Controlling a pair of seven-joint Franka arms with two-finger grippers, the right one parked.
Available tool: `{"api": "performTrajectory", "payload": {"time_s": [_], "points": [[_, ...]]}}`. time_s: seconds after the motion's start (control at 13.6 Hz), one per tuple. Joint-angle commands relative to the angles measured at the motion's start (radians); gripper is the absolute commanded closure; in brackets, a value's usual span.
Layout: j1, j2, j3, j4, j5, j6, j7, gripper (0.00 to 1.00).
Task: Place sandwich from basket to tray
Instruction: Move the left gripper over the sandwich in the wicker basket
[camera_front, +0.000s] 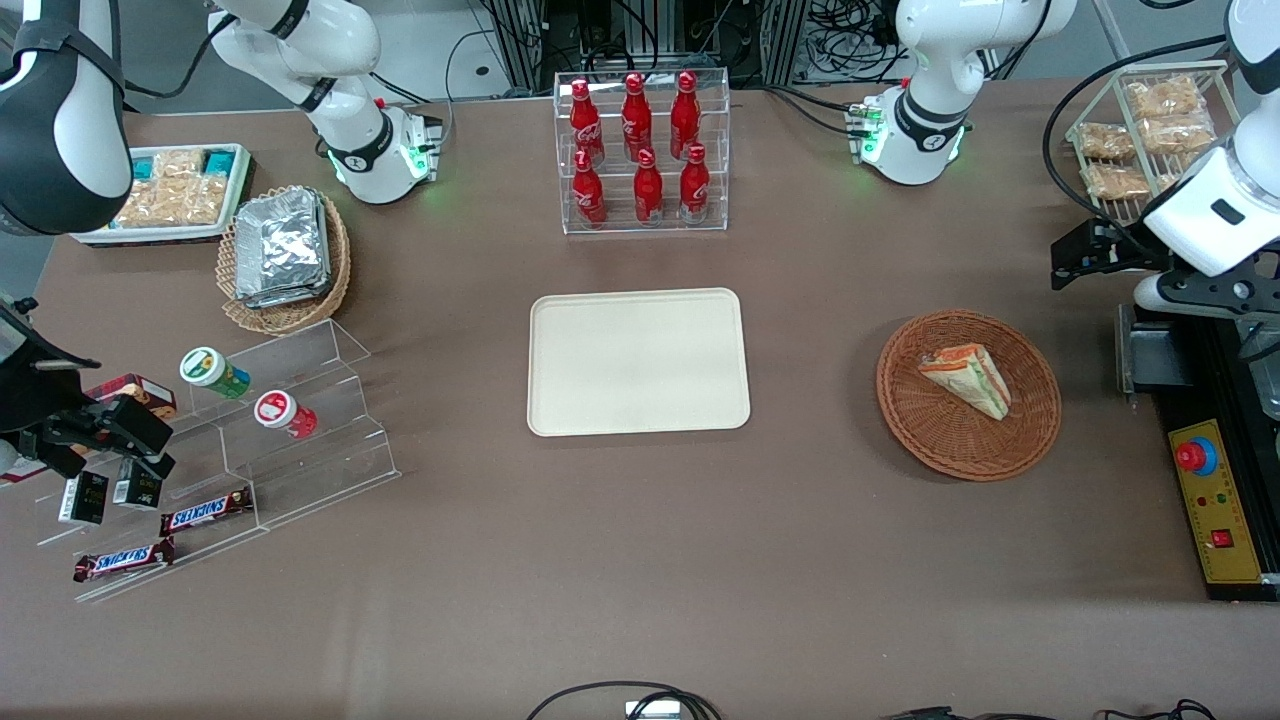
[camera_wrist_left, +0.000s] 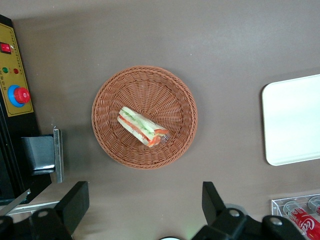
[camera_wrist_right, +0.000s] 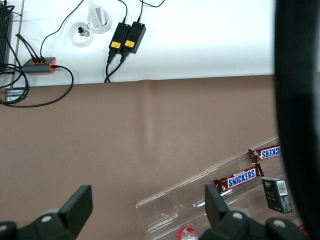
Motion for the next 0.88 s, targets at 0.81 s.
{"api": "performTrajectory", "payload": {"time_s": [0.81], "points": [[0.002,0.018,0.043,-0.340,0.069,0.324,-0.136,0.00]]}}
